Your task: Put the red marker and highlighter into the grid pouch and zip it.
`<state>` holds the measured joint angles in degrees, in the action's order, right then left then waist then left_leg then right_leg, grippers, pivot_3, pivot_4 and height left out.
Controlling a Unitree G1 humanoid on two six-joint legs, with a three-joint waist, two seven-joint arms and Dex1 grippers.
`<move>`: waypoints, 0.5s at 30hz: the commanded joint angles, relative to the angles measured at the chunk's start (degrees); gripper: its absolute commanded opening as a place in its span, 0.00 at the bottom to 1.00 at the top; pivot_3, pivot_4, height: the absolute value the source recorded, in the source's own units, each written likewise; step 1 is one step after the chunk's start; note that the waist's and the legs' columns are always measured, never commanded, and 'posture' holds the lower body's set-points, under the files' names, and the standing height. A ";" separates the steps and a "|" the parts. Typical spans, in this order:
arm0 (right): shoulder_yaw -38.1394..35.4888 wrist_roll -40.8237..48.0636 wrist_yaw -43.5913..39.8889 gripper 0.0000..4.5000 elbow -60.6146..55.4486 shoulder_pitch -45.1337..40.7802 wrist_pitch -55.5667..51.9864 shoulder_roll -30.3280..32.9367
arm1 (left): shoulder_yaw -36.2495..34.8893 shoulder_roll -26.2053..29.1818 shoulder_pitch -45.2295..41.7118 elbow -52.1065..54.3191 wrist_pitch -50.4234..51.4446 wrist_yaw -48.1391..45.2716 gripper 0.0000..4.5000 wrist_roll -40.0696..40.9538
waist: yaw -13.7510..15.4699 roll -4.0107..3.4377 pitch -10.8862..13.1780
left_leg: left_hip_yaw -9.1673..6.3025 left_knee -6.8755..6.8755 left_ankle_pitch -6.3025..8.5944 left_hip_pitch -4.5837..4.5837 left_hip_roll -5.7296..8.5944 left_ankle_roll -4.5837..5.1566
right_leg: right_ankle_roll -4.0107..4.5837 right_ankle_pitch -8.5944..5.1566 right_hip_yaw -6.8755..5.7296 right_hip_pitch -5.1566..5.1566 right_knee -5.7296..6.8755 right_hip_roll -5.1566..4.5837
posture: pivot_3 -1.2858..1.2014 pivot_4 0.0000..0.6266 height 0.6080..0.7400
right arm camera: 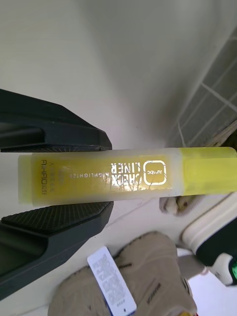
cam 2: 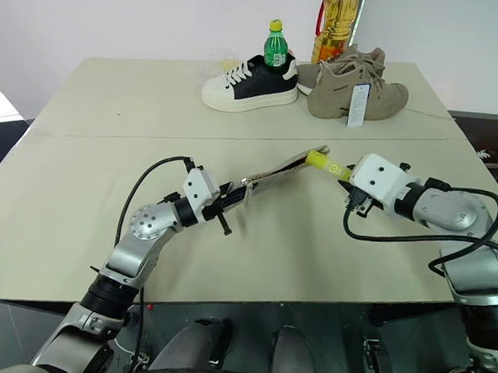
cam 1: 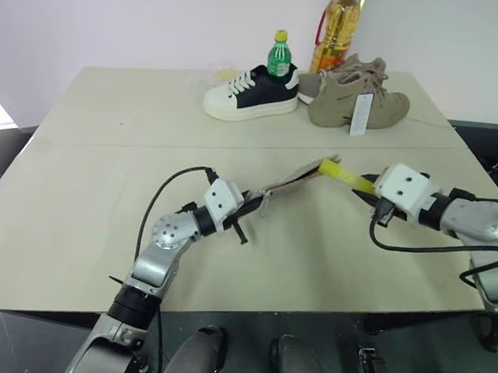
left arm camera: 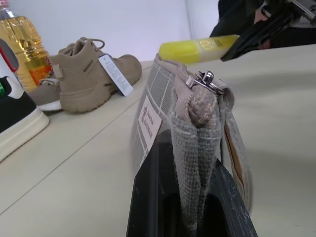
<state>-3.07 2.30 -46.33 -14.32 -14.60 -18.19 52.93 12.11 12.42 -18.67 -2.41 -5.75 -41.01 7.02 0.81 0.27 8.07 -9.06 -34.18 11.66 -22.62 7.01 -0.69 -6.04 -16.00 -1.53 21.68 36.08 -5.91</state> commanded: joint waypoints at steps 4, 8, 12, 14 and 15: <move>1.13 -3.01 -1.87 0.18 -1.64 -0.59 4.03 2.40 | -0.37 0.07 -0.69 3.11 -0.93 -0.28 0.00 1.23 | 0.00 0.00 0.00 | 0.00 0.00 0.00 0.00 0.00 0.00 | 0.00 0.00 0.00 0.00 0.00 0.00 | 0.52 0.24 0.99; 4.06 -6.11 -5.16 0.18 -1.80 -1.31 10.42 5.52 | 1.13 1.96 -1.04 3.88 -2.16 -3.05 0.00 0.47 | -0.02 -0.01 0.02 | 0.01 0.01 0.01 0.00 0.00 0.00 | 0.00 0.00 0.00 0.01 -0.01 0.01 | 0.52 0.24 0.99; 7.53 -8.33 -8.23 0.18 -1.48 -4.30 16.55 6.87 | 2.55 4.07 -1.52 4.23 -2.91 -7.11 0.00 0.74 | -0.11 -0.02 0.02 | 0.02 0.03 0.01 0.00 -0.01 -0.01 | 0.00 -0.01 0.00 0.02 -0.02 0.00 | 0.52 0.24 0.99; 10.72 -9.99 -10.21 0.18 -2.04 -7.05 20.15 6.36 | 3.47 5.50 -1.73 4.40 -3.16 -10.10 0.00 1.19 | -0.19 -0.01 0.04 | 0.02 0.04 0.01 0.00 -0.01 -0.01 | 0.00 -0.01 0.00 0.02 -0.02 0.01 | 0.52 0.24 0.99; 12.27 -10.89 -10.68 0.18 -2.11 -8.64 21.57 5.52 | 3.79 6.01 -1.86 4.42 -3.24 -11.19 0.00 1.35 | -0.21 -0.01 0.05 | 0.02 0.04 0.01 0.00 -0.02 -0.01 | 0.00 -0.01 0.00 0.03 -0.02 0.01 | 0.52 0.24 0.99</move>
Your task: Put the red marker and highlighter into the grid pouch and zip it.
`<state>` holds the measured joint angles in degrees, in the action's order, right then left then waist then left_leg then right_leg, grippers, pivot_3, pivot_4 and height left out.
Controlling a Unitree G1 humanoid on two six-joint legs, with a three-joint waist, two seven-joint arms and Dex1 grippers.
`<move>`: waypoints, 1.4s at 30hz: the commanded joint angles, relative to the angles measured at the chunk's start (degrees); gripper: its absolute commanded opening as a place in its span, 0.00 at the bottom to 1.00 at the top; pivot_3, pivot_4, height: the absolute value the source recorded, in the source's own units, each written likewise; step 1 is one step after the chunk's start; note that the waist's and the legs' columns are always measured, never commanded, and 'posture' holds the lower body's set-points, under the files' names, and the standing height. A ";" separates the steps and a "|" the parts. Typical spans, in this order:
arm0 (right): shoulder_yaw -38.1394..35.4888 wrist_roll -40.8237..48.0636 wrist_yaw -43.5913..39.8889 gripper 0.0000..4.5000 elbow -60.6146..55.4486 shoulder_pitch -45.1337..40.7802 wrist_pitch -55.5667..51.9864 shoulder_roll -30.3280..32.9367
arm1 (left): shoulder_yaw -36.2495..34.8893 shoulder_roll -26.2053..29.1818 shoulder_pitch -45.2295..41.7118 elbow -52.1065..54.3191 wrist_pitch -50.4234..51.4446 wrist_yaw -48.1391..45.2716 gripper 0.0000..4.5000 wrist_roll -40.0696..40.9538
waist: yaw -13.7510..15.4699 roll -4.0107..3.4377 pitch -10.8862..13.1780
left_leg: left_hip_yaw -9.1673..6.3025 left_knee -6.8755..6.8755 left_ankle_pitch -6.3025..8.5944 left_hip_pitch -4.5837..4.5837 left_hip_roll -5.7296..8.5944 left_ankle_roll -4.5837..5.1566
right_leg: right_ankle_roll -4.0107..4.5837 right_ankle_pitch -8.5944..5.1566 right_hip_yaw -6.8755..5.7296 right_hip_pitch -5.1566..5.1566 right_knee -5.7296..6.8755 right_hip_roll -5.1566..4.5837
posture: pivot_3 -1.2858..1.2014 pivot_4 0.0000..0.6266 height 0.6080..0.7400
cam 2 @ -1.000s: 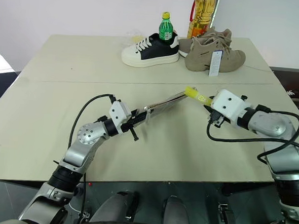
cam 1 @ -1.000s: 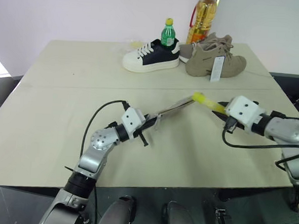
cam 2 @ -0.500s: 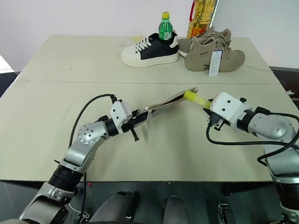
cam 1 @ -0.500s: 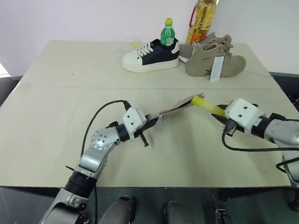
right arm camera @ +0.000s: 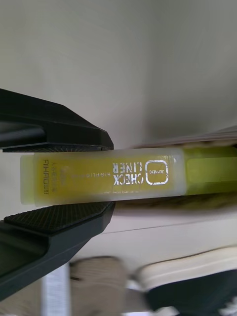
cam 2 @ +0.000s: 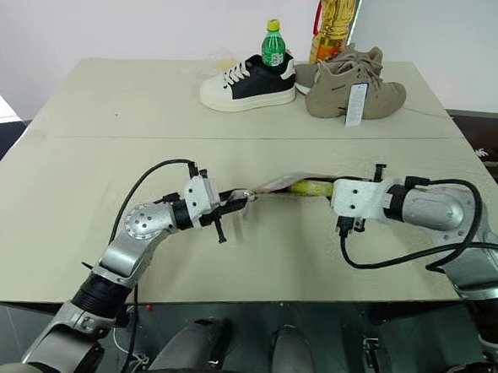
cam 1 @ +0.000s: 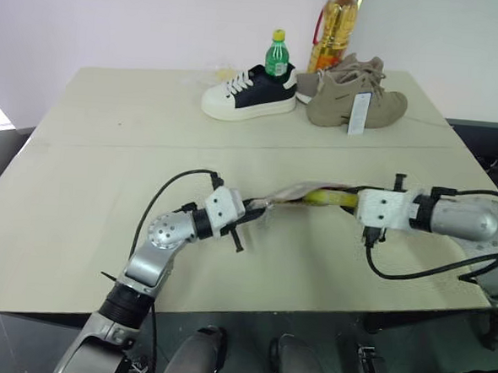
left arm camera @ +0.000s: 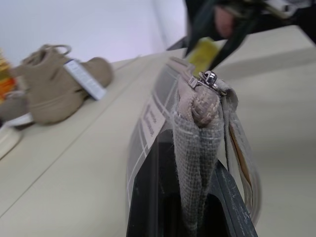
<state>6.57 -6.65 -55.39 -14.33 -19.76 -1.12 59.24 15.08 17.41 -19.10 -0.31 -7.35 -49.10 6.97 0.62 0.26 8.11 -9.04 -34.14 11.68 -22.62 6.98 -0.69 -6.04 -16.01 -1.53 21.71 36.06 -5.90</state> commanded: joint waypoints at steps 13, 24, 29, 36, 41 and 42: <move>-3.67 6.03 -1.44 0.98 -1.73 -8.72 -2.81 -6.02 | -2.52 0.18 -1.78 0.36 0.49 -1.14 0.00 3.24 | 0.17 0.05 0.05 | -0.06 0.01 0.02 -0.08 0.04 0.03 | 0.00 0.00 0.03 0.05 -0.04 -0.03 | 0.52 0.24 0.99; -17.81 36.25 8.77 0.98 -11.36 -5.39 -43.89 -16.54 | -7.78 -14.37 -8.82 -6.20 8.13 14.43 0.00 6.38 | 1.37 0.39 0.05 | -0.17 -0.08 0.04 -0.23 0.06 0.06 | -0.02 0.01 -0.03 0.10 -0.05 -0.02 | 0.52 0.24 0.99; -14.11 37.24 18.02 0.98 -11.92 -3.94 -48.72 -25.43 | -6.73 -16.60 -9.31 -6.80 7.58 15.73 0.00 5.74 | 1.41 0.37 0.04 | -0.06 -0.05 0.03 -0.31 0.03 0.06 | -0.01 0.02 0.02 0.32 0.06 -0.01 | 0.52 0.24 0.99; -9.29 38.25 24.73 0.87 -11.34 -6.53 -52.64 -34.25 | -6.45 -16.13 -8.60 -6.15 7.81 15.28 0.00 5.80 | 1.46 0.34 0.02 | -0.10 -0.09 -0.05 -0.54 0.05 -0.06 | 0.00 0.04 0.01 0.56 0.13 0.02 | 0.52 0.24 0.99; -8.69 38.38 26.15 0.35 -9.56 -7.64 -53.21 -35.50 | -6.70 -15.64 -8.18 -5.51 7.83 15.67 0.00 5.76 | 1.49 0.33 0.02 | -0.13 -0.09 -0.06 -0.54 0.07 -0.07 | 0.01 0.04 0.00 0.55 0.12 0.04 | 0.52 0.24 0.99; -8.91 38.15 26.20 0.24 -9.18 -7.91 -53.05 -35.01 | -6.72 -15.49 -8.07 -5.38 7.79 15.70 0.00 5.75 | 1.49 0.34 0.02 | -0.13 -0.09 -0.06 -0.54 0.07 -0.07 | 0.00 0.04 0.00 0.55 0.12 0.04 | 0.52 0.24 0.99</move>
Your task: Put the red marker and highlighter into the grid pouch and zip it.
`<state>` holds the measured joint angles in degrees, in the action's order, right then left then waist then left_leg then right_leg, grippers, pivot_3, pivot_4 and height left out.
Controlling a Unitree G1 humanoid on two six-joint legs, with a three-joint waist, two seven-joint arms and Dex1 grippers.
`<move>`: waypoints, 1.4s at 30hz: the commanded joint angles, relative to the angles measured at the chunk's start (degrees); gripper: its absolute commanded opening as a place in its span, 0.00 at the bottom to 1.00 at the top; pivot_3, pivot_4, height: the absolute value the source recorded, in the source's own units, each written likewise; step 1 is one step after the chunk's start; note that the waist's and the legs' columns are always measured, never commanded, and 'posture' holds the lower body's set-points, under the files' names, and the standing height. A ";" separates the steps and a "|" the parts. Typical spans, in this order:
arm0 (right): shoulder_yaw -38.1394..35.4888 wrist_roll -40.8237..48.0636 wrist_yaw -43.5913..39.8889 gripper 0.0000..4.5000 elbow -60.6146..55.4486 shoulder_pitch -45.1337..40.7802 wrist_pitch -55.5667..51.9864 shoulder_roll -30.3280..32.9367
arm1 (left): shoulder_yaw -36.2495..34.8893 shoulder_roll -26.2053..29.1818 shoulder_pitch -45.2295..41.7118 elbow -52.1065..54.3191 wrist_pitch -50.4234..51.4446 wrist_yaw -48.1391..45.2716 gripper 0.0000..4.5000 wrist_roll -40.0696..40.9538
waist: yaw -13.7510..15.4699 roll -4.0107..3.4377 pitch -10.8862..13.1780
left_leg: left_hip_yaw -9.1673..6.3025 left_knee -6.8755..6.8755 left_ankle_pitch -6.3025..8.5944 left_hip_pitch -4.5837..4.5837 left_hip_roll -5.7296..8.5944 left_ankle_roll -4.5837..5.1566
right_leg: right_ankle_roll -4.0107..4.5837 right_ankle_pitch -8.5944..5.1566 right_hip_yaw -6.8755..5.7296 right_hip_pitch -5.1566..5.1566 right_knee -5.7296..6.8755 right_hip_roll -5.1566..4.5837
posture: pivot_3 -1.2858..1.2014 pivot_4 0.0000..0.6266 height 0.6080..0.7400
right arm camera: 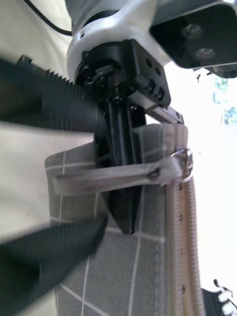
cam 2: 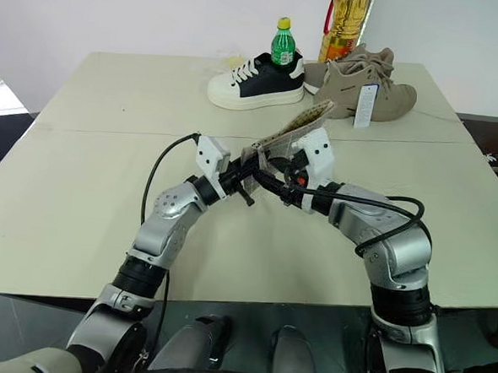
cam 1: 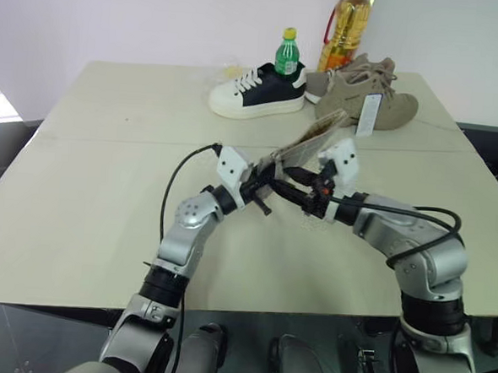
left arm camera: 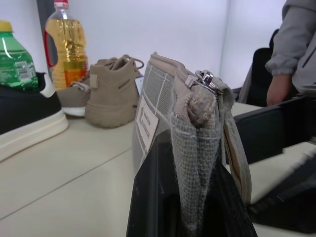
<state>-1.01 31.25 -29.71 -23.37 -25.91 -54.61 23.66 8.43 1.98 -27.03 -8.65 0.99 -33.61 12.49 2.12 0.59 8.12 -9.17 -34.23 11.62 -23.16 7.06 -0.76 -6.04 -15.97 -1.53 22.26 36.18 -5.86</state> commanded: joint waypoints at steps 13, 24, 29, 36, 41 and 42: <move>-6.98 -11.96 0.15 0.01 17.40 -9.14 14.35 19.00 | -0.52 8.40 4.12 6.06 -1.91 -5.29 0.00 -0.24 | -0.20 -0.02 0.00 | 0.07 0.02 0.00 0.01 0.00 0.00 | -0.01 0.00 -0.02 0.02 0.00 0.02 | 0.52 0.24 0.99; -4.68 -11.76 -11.98 0.13 17.37 -4.12 19.99 25.37 | 0.49 12.64 7.06 9.63 -1.85 -8.34 0.00 0.08 | -0.13 -0.05 -0.02 | 0.04 0.04 0.01 -0.02 -0.02 0.01 | 0.00 0.00 -0.01 0.00 -0.05 -0.02 | 0.52 0.24 0.99; -6.20 -10.14 -20.91 0.68 13.52 4.75 22.04 30.38 | 2.41 15.19 8.80 12.39 -0.89 -10.66 0.45 -0.57 | 0.00 -0.06 -0.01 | 0.06 0.01 0.02 -0.02 -0.02 0.04 | 0.00 0.00 -0.01 -0.03 -0.07 -0.04 | 0.52 0.24 0.99; -10.91 -7.31 -26.56 1.00 12.81 11.44 23.03 32.99 | -0.88 21.29 15.42 20.09 3.96 -12.01 0.90 2.14 | -0.30 -0.08 -0.02 | 0.10 0.02 0.02 -0.02 -0.08 0.04 | 0.01 0.00 0.02 0.02 -0.06 -0.03 | 0.52 0.24 0.99; -13.82 -6.69 -25.99 1.00 15.72 13.58 23.21 31.45 | -7.14 26.80 24.63 26.88 12.75 -10.22 0.90 6.84 | -0.34 -0.15 0.00 | 0.10 0.07 0.05 -0.01 -0.11 0.07 | 0.04 -0.02 0.04 0.03 -0.07 -0.04 | 0.52 0.24 0.99; -14.14 -6.65 -25.32 1.00 16.31 13.46 23.40 30.73 | -8.24 27.02 25.77 27.56 14.23 -9.43 0.90 7.60 | -0.18 -0.15 0.01 | 0.10 0.06 0.05 -0.01 -0.11 0.07 | 0.06 -0.03 0.04 0.02 -0.08 -0.05 | 0.52 0.24 0.99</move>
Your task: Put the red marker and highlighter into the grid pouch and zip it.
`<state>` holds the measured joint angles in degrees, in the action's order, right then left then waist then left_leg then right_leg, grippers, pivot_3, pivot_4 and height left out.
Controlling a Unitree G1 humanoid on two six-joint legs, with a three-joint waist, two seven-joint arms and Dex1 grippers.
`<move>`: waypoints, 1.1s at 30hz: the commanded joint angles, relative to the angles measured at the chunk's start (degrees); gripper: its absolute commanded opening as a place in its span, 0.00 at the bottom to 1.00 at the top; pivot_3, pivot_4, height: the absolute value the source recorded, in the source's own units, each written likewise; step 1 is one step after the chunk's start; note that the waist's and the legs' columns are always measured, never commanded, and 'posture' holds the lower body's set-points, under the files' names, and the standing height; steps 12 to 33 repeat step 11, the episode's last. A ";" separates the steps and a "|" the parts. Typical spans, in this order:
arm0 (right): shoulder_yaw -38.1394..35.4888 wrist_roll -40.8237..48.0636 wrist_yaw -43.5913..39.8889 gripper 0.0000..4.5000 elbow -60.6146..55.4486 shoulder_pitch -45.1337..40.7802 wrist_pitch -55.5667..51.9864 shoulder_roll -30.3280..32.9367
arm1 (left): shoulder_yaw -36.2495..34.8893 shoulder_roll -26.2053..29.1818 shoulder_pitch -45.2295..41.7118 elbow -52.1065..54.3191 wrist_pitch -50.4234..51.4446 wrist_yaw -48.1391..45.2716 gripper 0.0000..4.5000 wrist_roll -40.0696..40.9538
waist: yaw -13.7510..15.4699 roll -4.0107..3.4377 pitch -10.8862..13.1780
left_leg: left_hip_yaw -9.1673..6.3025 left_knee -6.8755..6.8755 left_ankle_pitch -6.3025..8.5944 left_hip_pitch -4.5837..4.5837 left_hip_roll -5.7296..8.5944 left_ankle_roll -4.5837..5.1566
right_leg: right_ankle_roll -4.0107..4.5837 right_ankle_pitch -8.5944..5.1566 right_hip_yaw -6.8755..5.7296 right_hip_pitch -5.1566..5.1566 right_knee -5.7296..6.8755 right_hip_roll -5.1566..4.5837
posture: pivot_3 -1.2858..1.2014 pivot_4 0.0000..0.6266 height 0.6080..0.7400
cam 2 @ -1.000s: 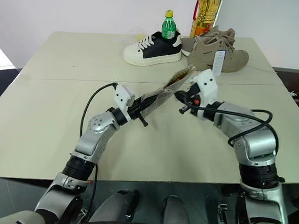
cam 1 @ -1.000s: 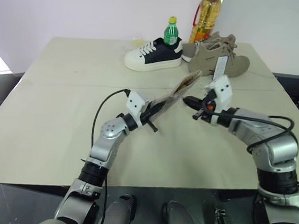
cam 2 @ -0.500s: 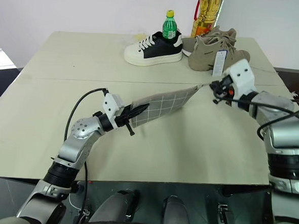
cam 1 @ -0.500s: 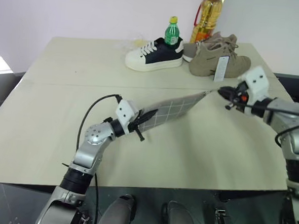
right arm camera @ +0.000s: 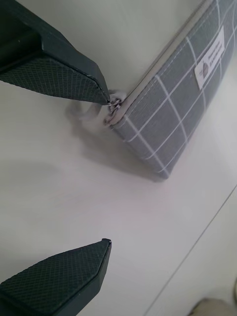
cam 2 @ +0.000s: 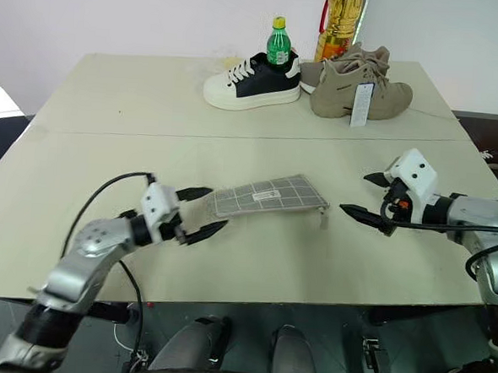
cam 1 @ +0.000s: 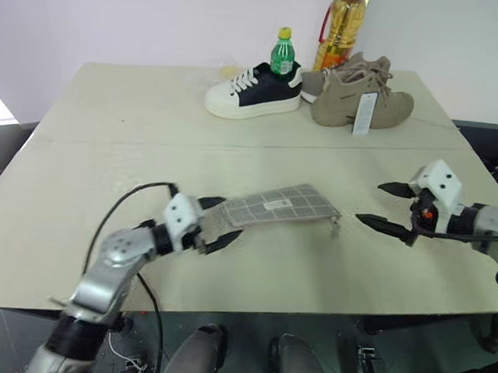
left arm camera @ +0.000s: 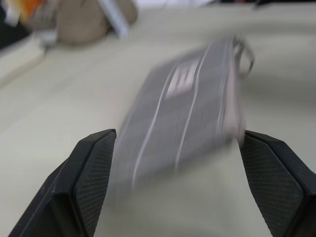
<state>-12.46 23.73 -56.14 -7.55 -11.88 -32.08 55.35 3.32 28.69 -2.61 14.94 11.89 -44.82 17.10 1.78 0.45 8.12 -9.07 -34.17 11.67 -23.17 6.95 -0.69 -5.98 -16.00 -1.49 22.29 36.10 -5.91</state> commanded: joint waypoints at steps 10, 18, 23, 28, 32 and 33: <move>-2.49 -1.21 7.39 1.00 4.12 -0.10 4.42 -8.76 | -15.53 -0.89 11.23 2.91 7.87 9.28 0.90 6.17 | 0.56 -0.02 0.00 | 0.03 -0.03 0.00 -0.01 0.00 -0.01 | 0.17 -0.09 0.04 -0.01 -0.04 -0.02 | 0.52 0.24 0.99; -2.47 -1.21 7.58 1.00 4.42 -0.19 4.38 -9.10 | -15.93 -1.05 11.16 2.65 7.75 9.53 0.90 6.15 | 0.56 -0.02 0.00 | 0.03 -0.03 0.01 -0.01 0.01 -0.01 | 0.18 -0.10 0.04 -0.02 -0.05 -0.03 | 0.52 0.24 0.99; -2.47 -1.21 7.58 1.00 4.42 -0.19 4.38 -9.10 | -15.93 -1.05 11.16 2.65 7.75 9.53 0.90 6.15 | 0.56 -0.02 0.00 | 0.03 -0.03 0.01 -0.01 0.01 -0.01 | 0.18 -0.10 0.04 -0.02 -0.05 -0.03 | 0.52 0.24 0.99; -2.47 -1.21 7.58 1.00 4.42 -0.19 4.38 -9.10 | -15.93 -1.05 11.16 2.65 7.75 9.53 0.90 6.15 | 0.56 -0.02 0.00 | 0.03 -0.03 0.01 -0.01 0.01 -0.01 | 0.18 -0.10 0.04 -0.02 -0.05 -0.03 | 0.52 0.24 0.99; -2.47 -1.21 7.58 1.00 4.42 -0.19 4.38 -9.10 | -15.93 -1.05 11.16 2.65 7.75 9.53 0.90 6.15 | 0.56 -0.02 0.00 | 0.03 -0.03 0.01 -0.01 0.01 -0.01 | 0.18 -0.10 0.04 -0.02 -0.05 -0.03 | 0.52 0.24 0.99; -2.47 -1.21 7.58 1.00 4.42 -0.19 4.38 -9.10 | -15.93 -1.05 11.16 2.65 7.75 9.53 0.90 6.15 | 0.56 -0.02 0.00 | 0.03 -0.03 0.01 -0.01 0.01 -0.01 | 0.18 -0.10 0.04 -0.02 -0.05 -0.03 | 0.52 0.24 0.99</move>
